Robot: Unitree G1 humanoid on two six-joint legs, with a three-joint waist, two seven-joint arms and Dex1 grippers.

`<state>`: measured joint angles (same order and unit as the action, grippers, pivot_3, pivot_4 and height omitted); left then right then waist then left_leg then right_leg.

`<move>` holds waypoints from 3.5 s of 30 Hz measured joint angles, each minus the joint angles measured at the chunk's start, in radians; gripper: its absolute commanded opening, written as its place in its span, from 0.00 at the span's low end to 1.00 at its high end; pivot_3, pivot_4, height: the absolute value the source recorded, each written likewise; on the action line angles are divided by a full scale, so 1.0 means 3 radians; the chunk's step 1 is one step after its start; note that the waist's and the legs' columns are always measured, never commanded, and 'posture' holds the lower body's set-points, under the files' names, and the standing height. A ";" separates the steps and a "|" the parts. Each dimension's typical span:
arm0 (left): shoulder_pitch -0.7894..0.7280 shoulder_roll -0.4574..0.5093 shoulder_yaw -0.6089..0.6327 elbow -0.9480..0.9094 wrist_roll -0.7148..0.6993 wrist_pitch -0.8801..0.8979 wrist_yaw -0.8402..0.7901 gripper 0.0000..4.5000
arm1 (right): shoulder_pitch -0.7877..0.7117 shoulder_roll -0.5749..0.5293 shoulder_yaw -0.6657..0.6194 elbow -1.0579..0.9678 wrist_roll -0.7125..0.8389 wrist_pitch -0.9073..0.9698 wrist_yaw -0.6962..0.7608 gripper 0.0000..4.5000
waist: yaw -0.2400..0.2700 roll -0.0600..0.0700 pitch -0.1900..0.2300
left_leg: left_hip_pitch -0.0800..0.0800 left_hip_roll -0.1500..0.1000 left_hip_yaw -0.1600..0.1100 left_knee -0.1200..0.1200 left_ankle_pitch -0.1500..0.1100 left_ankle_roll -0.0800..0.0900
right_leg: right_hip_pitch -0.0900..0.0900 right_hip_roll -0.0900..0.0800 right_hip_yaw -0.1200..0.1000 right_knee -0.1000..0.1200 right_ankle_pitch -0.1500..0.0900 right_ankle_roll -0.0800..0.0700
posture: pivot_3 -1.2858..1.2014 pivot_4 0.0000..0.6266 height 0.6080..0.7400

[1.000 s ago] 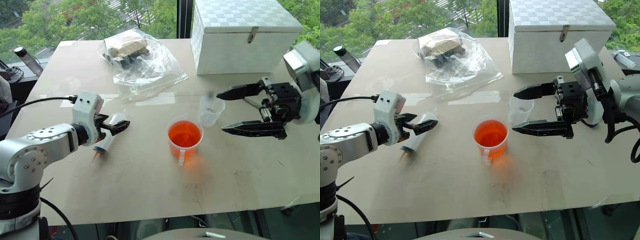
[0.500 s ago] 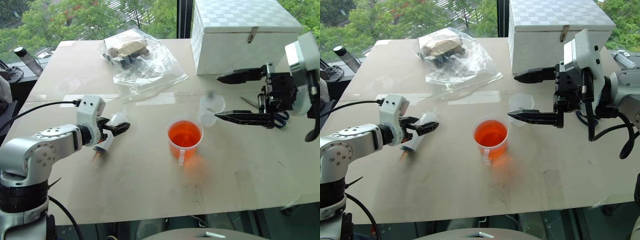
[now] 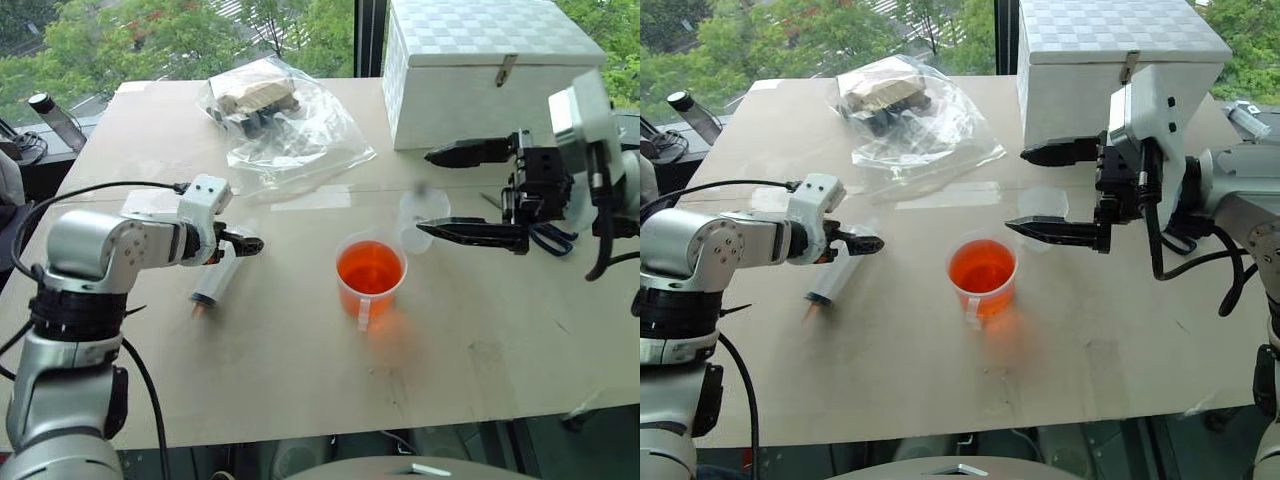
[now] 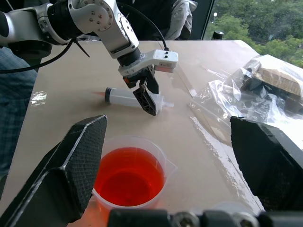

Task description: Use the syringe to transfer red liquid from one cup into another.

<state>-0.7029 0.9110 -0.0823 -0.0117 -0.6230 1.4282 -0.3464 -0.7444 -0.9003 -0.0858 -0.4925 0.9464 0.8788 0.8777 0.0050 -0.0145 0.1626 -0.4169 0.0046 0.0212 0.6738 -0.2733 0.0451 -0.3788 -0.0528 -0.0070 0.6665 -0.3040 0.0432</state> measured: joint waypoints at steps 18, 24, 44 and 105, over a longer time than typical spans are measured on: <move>-0.0747 0.0417 -0.1188 0.0729 0.0387 0.0041 -0.1327 1.00 | 0.0055 0.0132 -0.0006 -0.0104 0.0029 0.0055 -0.0340 0.98 | -0.0044 0.0000 0.0000 | 0.0003 -0.0001 0.0000 0.0015 0.0000 0.0001 | -0.0002 0.0003 0.0000 0.0037 -0.0001 0.0000 | 0.52 0.24 1.00; -0.1021 0.0378 -0.1620 0.1131 0.0871 -0.0321 -0.1652 1.00 | 0.0080 0.0146 -0.0010 -0.0136 0.0054 0.0055 -0.0334 0.98 | -0.0043 -0.0001 0.0001 | 0.0002 -0.0001 0.0001 0.0023 -0.0001 0.0002 | -0.0002 0.0005 0.0002 0.0037 -0.0001 0.0000 | 0.52 0.24 1.00; -0.1156 0.0242 -0.1707 0.1360 0.1357 -0.0355 -0.2197 0.31 | 0.0167 0.0038 -0.0033 -0.0165 0.0241 0.0112 -0.0221 1.00 | -0.0045 -0.0001 0.0001 | 0.0000 0.0000 -0.0001 0.0026 -0.0001 0.0003 | -0.0002 0.0002 0.0002 0.0038 -0.0001 0.0000 | 0.52 0.24 1.00; 0.0258 -0.1249 0.0066 -0.0696 -0.0075 -0.2784 -0.2609 0.31 | -0.0070 0.0648 0.0188 0.0662 -0.0023 -0.0085 -0.0049 1.00 | -0.0050 -0.0010 0.0004 | 0.0001 0.0000 0.0000 0.0035 -0.0001 0.0002 | 0.0000 0.0000 0.0002 0.0037 -0.0001 0.0001 | 0.52 0.24 1.00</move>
<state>-0.6256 0.5363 -0.0624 -0.2207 -0.6456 0.5928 -1.1292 -0.7653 -0.7058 -0.0294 -0.2938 0.9394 0.8535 0.8629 -0.0101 -0.0174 0.1636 -0.4167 0.0047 0.0211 0.6842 -0.2736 0.0457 -0.3787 -0.0528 -0.0062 0.6776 -0.3042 0.0435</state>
